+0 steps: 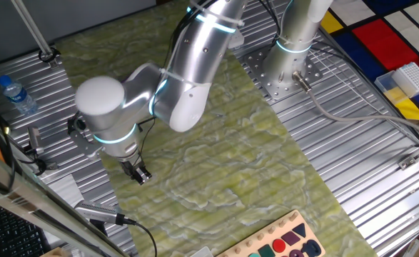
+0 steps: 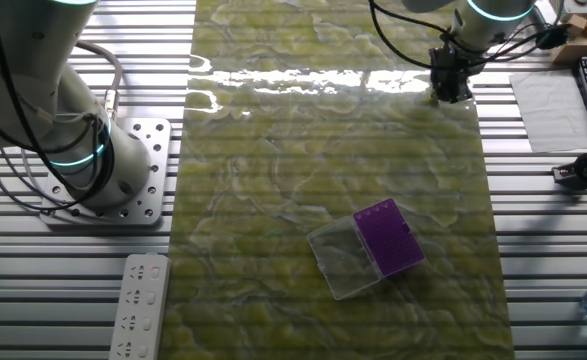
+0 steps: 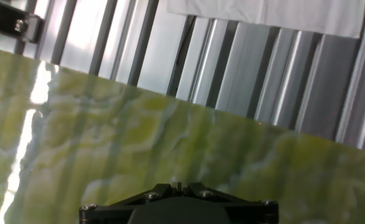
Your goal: Insert a small pipette tip into the holder for small pipette tips
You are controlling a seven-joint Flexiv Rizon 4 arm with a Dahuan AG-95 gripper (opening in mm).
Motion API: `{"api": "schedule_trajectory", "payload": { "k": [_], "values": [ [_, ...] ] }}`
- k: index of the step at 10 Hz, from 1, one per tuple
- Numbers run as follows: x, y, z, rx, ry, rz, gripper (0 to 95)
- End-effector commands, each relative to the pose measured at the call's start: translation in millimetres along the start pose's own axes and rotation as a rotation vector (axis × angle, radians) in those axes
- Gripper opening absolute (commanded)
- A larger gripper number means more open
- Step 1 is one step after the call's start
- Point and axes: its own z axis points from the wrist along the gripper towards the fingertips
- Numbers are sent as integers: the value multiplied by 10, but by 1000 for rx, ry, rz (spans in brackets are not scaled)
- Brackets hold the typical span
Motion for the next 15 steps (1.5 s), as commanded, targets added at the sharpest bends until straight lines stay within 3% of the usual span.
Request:
{"api": "schedule_trajectory", "payload": {
  "k": [1, 7, 15],
  "values": [
    [-54, -2, 25, 4, 0, -8, 0],
    [-366, -7, 44, 7, -16, 29, 0],
    [-315, 50, 138, 5, -15, 46, 0]
  ]
}}
